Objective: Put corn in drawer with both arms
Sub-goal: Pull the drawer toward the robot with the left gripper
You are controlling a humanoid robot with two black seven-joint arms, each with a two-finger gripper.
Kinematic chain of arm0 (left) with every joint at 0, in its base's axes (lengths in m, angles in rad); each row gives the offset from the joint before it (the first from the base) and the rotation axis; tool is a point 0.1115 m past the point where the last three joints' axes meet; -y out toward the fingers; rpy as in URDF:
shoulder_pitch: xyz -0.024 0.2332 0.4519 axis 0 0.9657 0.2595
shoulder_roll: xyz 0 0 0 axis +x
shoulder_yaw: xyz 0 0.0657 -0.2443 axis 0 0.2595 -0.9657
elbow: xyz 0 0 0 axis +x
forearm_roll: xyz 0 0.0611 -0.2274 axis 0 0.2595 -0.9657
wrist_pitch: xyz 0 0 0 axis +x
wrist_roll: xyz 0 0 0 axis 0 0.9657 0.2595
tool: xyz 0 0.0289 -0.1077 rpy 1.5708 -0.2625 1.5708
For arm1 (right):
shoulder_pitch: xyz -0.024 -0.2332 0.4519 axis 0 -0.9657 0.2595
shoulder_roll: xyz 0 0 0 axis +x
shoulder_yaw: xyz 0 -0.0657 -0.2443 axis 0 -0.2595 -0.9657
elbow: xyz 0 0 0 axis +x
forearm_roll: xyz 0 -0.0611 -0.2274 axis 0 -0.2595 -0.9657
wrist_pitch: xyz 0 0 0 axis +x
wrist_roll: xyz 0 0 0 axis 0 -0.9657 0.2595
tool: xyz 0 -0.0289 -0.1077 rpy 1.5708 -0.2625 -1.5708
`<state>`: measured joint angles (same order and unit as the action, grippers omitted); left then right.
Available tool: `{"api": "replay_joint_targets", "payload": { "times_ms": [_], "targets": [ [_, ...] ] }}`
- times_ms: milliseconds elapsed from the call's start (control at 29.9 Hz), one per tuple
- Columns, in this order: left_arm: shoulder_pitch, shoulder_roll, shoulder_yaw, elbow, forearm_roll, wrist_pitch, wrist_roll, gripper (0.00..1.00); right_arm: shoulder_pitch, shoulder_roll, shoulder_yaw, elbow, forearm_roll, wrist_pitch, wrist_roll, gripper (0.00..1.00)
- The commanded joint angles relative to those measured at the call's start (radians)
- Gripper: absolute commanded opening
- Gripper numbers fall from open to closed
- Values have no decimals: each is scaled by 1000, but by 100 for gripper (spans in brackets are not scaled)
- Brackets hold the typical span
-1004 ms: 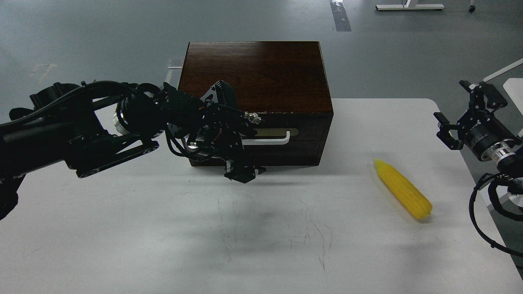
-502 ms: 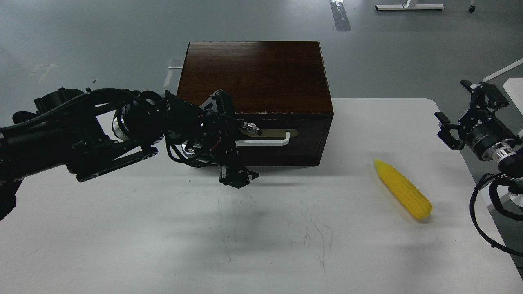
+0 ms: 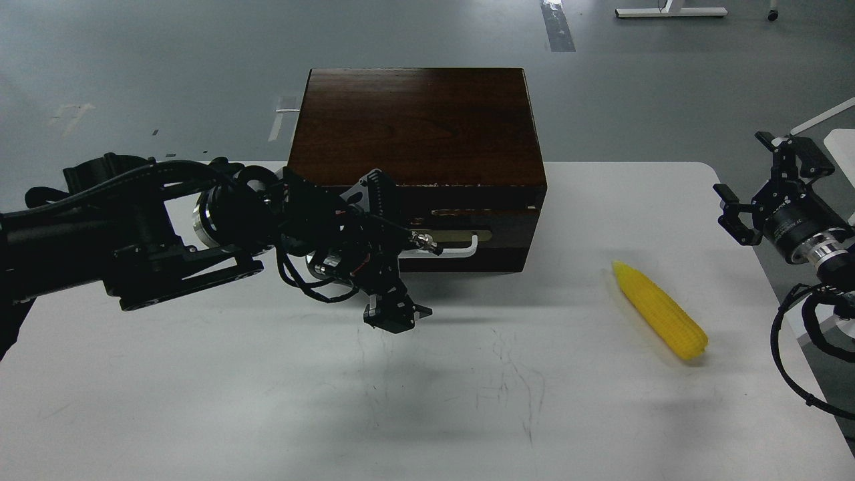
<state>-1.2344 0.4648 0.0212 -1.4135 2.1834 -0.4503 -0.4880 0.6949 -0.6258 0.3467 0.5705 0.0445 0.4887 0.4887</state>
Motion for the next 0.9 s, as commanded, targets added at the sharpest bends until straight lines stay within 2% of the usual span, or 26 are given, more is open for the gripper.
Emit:
{"api": "replay_joint_targets", "payload": {
  "times_ms": [0,402,870],
  "targets": [
    [0,3,22,-38,-2,-2,-1,98,0,0,2,0,0,0,0,100],
    [-46,3,22,-104,-2,-10,-1,98,0,0,2,0,0,0,0,100],
    [-43,43,36,-177,-2,-38,-1,98,0,0,-2,0,0,0,0,100]
  ]
}}
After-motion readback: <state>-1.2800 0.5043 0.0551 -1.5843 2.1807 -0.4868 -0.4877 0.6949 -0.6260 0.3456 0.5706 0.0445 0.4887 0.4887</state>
